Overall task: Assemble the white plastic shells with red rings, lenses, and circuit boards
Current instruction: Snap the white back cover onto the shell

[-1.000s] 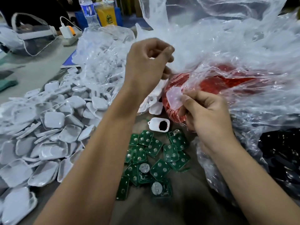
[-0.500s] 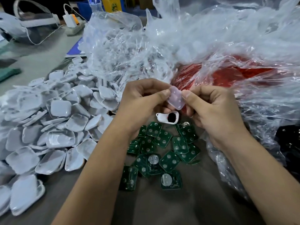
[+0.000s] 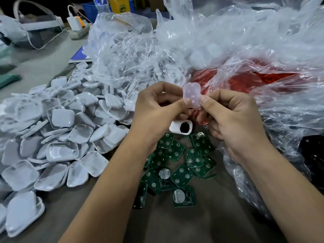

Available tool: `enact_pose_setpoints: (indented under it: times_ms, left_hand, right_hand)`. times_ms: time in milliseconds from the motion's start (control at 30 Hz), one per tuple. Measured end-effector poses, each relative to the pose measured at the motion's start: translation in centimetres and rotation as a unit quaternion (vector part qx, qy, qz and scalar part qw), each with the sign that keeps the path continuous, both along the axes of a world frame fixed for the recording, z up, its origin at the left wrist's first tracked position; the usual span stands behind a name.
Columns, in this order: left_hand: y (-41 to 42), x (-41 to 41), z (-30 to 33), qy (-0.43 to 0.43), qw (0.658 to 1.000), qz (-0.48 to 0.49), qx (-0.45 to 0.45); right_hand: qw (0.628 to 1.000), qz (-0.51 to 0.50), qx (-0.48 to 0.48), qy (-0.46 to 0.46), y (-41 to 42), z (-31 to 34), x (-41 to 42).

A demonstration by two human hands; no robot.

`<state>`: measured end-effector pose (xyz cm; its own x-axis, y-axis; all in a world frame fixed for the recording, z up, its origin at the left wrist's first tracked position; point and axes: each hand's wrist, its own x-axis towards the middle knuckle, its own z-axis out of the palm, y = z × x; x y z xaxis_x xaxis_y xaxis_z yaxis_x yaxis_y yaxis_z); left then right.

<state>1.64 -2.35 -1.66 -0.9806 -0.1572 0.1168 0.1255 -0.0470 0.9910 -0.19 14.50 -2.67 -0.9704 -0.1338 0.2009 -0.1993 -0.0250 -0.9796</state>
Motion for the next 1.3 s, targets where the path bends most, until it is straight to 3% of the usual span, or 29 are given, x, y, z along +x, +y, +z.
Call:
enact_pose_setpoints:
  times_ms: [133, 300, 533, 600, 667, 767, 1067, 1300]
  left_hand:
    - [-1.0, -0.4, 0.1, 0.019, 0.998, 0.037, 0.036]
    - [-1.7, -0.4, 0.3, 0.032, 0.990, -0.059, -0.128]
    - [-1.8, -0.4, 0.1, 0.043, 0.989, -0.031, -0.141]
    - [-2.4, -0.4, 0.0, 0.033, 0.968, -0.024, -0.246]
    - [-3.1, -0.2, -0.2, 0.014, 0.918, -0.050, -0.393]
    - [-3.5, 0.0, -0.2, -0.004, 0.872, -0.090, -0.482]
    - [-3.2, -0.4, -0.6, 0.008, 0.855, -0.062, -0.515]
    - [-3.3, -0.4, -0.8, 0.013, 0.863, -0.067, -0.500]
  right_hand:
    - [0.991, -0.023, 0.105, 0.080, -0.1, 0.2, 0.6]
    - [0.982, -0.072, 0.133, 0.109, 0.4, 0.4, 0.1]
    - [0.980, -0.067, 0.157, 0.104, 0.4, 0.1, -0.2]
    - [0.978, -0.090, 0.156, 0.106, 0.6, 0.0, -0.4]
    - [0.972, -0.101, 0.181, 0.114, 0.6, 0.0, -0.4]
    - [0.957, -0.101, 0.239, 0.127, 0.3, -0.1, -0.4]
    - [0.917, -0.071, 0.355, 0.167, -0.9, -0.8, 0.2]
    - [0.941, -0.079, 0.293, 0.151, -0.9, -0.8, 0.2]
